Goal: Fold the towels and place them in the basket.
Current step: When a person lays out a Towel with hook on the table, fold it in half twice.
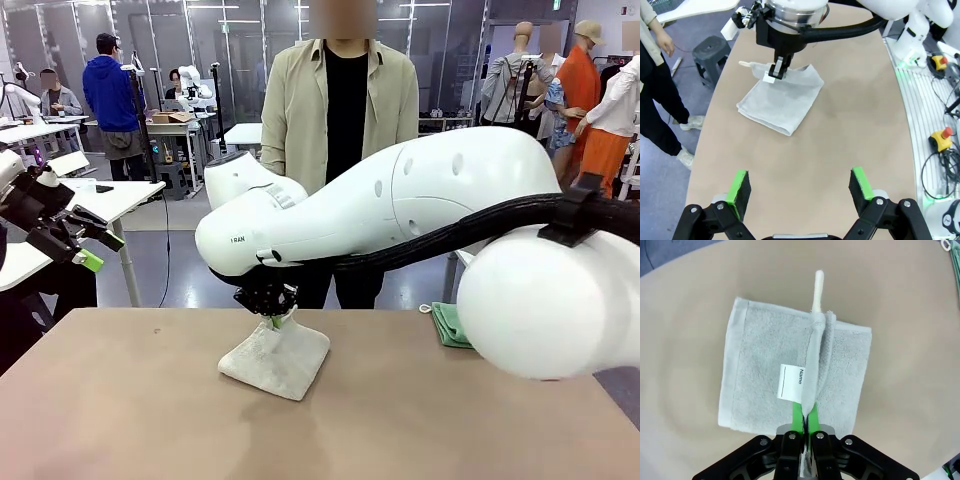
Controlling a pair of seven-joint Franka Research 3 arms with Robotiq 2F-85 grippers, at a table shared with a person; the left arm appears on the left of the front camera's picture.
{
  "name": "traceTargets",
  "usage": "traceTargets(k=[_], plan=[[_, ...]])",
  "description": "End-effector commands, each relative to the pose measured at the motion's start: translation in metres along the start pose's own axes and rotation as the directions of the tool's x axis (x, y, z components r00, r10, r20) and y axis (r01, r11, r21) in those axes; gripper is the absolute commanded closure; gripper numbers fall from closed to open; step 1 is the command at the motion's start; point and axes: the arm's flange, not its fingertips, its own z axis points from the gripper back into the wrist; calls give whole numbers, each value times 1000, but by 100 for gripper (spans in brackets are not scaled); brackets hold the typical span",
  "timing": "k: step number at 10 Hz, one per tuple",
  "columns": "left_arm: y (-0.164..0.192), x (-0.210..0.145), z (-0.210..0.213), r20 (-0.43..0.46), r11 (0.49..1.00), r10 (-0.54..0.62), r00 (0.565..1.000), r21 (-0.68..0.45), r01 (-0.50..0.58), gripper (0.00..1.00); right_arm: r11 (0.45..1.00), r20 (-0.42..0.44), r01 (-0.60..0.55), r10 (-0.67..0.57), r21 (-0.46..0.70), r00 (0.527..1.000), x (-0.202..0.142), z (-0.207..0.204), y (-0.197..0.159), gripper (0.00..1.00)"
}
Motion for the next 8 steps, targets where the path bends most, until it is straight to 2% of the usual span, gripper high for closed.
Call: traceTargets(k=[1,4,7,8], plan=[[-1,1,1,-4,1000,-3,1000,5,3,0,996,21,84,-84,31,996,10,-5,19,100],[-1,1,1,-4,1000,-3,1000,5,3,0,990,-16,126,-125,61,992,12,-15,34,100],[-1,1,1,-4,1000,-3,1000,5,3,0,988,-16,128,-127,85,992,14,-21,41,100],[-1,1,1,-4,1000,-3,1000,5,3,0,985,-13,137,-136,110,991,15,-23,42,92]])
